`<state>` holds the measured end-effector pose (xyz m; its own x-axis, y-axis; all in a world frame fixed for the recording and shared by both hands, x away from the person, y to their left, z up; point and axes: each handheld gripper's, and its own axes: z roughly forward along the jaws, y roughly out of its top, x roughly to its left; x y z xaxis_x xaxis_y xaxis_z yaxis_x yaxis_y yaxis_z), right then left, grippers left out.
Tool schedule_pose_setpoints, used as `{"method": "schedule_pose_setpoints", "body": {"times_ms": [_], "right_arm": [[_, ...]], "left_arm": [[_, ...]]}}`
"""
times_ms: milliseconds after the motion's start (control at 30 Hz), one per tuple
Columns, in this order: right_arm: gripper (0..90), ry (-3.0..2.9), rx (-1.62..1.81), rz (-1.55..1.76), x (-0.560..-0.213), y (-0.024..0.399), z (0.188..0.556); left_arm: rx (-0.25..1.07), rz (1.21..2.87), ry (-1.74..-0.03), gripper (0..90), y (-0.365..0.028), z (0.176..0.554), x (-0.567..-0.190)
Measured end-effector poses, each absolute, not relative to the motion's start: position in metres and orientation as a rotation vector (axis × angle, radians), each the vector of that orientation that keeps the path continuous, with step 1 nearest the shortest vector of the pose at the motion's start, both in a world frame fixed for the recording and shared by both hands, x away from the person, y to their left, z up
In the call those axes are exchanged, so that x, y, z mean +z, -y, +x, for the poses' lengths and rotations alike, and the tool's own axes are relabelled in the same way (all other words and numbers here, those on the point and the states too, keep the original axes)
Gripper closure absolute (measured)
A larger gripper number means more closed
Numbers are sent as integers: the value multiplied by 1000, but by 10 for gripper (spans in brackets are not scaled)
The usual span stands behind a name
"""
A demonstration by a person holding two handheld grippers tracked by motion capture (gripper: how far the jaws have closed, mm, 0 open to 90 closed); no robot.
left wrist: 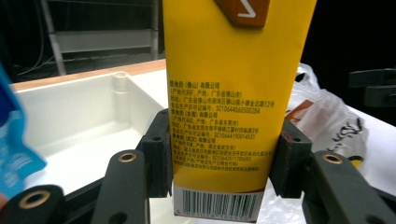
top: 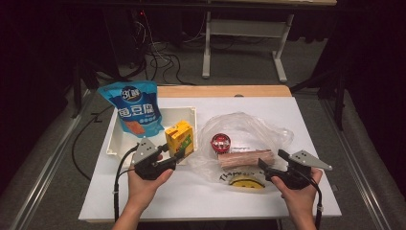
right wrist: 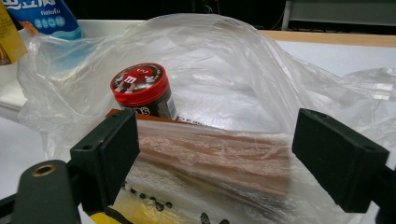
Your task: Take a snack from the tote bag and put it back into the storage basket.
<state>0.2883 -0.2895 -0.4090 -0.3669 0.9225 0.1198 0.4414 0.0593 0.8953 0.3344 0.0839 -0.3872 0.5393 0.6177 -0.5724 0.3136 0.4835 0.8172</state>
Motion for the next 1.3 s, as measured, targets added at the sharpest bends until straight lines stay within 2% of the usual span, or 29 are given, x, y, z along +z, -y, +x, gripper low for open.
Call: {"method": "schedule_pose_setpoints", "body": {"times_ms": [433, 667, 900, 1300], "right_arm": [[150, -1833, 1270, 1377, -408, 296, 287], [149, -1864, 1252, 1362, -409, 301, 288], [150, -1870, 1228, 1372, -417, 310, 282], [151, -1861, 1231, 1375, -419, 312, 280]], "left_arm": [[283, 1043, -1083, 508, -113, 347, -387], [313, 1019, -1131, 508, -129, 361, -400], [312, 1019, -1163, 508, -124, 375, -418], [317, 1051, -1210, 508, -89, 403, -455]]}}
